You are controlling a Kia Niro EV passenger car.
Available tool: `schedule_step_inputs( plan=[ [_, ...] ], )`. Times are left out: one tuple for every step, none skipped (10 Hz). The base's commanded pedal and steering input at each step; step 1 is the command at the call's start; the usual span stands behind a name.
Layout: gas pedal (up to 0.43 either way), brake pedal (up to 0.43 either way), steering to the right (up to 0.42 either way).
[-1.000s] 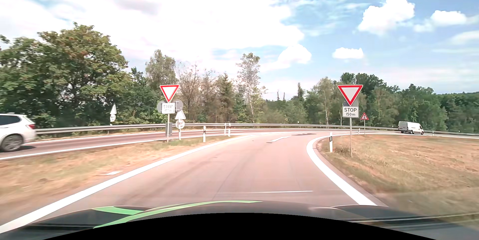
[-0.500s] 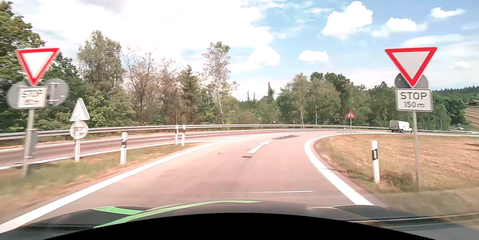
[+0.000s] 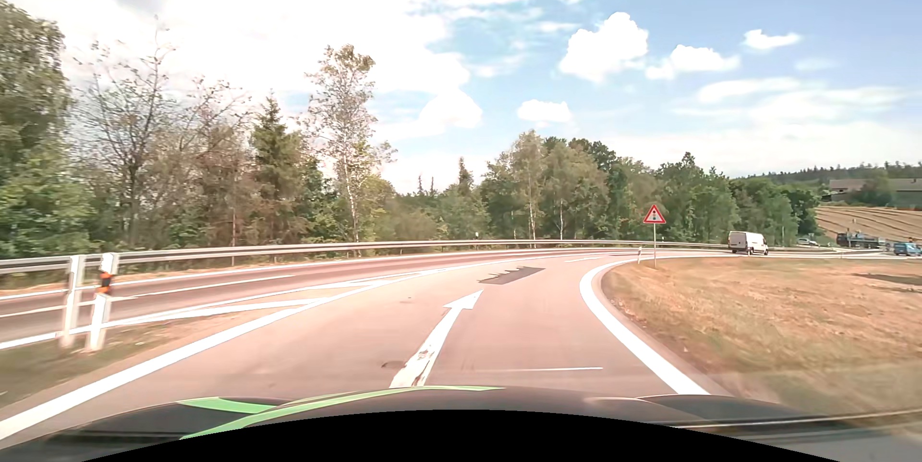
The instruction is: Follow the waypoints while adhering to traffic rules and regulations
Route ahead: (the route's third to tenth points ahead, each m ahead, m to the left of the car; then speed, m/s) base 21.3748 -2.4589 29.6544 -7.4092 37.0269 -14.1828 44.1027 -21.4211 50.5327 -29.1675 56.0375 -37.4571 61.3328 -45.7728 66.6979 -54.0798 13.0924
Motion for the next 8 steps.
schedule_step_inputs(
  plan=[
    [0.028, 0.000, 0.099],
    [0.039, 0.000, 0.099],
    [0.039, 0.000, 0.099],
    [0.047, 0.000, 0.098],
    [0.047, 0.000, 0.098],
    [0.047, 0.000, 0.097],
    [0.047, 0.000, 0.097],
    [0.047, 0.000, 0.097]
  ],
)
